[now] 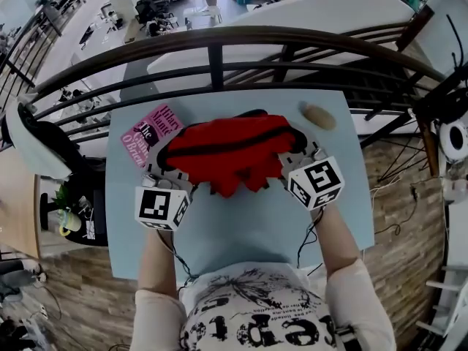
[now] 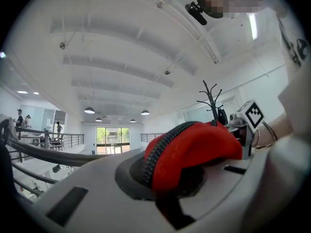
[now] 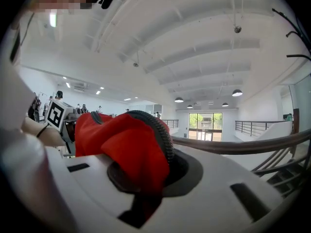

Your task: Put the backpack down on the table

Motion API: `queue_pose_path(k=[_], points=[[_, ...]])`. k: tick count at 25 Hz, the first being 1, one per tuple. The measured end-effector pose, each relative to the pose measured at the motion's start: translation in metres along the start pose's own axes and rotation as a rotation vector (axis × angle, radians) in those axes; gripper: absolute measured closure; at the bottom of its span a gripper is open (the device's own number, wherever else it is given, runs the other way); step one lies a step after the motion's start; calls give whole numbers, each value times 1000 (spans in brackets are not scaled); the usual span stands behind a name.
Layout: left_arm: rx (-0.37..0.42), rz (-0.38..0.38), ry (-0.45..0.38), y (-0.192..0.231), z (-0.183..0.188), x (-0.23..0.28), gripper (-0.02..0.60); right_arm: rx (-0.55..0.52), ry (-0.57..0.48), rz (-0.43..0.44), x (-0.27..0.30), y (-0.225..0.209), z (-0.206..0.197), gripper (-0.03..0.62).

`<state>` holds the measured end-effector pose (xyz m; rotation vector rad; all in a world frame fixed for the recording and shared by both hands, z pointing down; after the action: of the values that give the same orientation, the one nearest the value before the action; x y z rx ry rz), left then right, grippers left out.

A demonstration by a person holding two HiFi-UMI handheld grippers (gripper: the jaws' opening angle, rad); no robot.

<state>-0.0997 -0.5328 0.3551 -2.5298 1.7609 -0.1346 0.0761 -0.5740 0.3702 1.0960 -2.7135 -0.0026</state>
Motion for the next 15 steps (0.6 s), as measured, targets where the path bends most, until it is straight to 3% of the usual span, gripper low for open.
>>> queue_pose_path(k=[10, 15], points=[[-46, -34, 76, -28, -37, -46, 561, 34, 79, 37, -36, 39, -37, 554], [-17, -60, 85, -47, -47, -69, 561, 51, 97, 26, -62, 57, -54, 549]])
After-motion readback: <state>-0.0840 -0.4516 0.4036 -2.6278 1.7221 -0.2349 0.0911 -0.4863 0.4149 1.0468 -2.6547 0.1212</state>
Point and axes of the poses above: the fingertips, and each gripper's own axes: x forward along the fingers, y to its left, z out of its top, the point moved 1 cm from there along -x, backward along the fingers, and after that the axes turned 6 degrees about y, right-handed, at the moved point
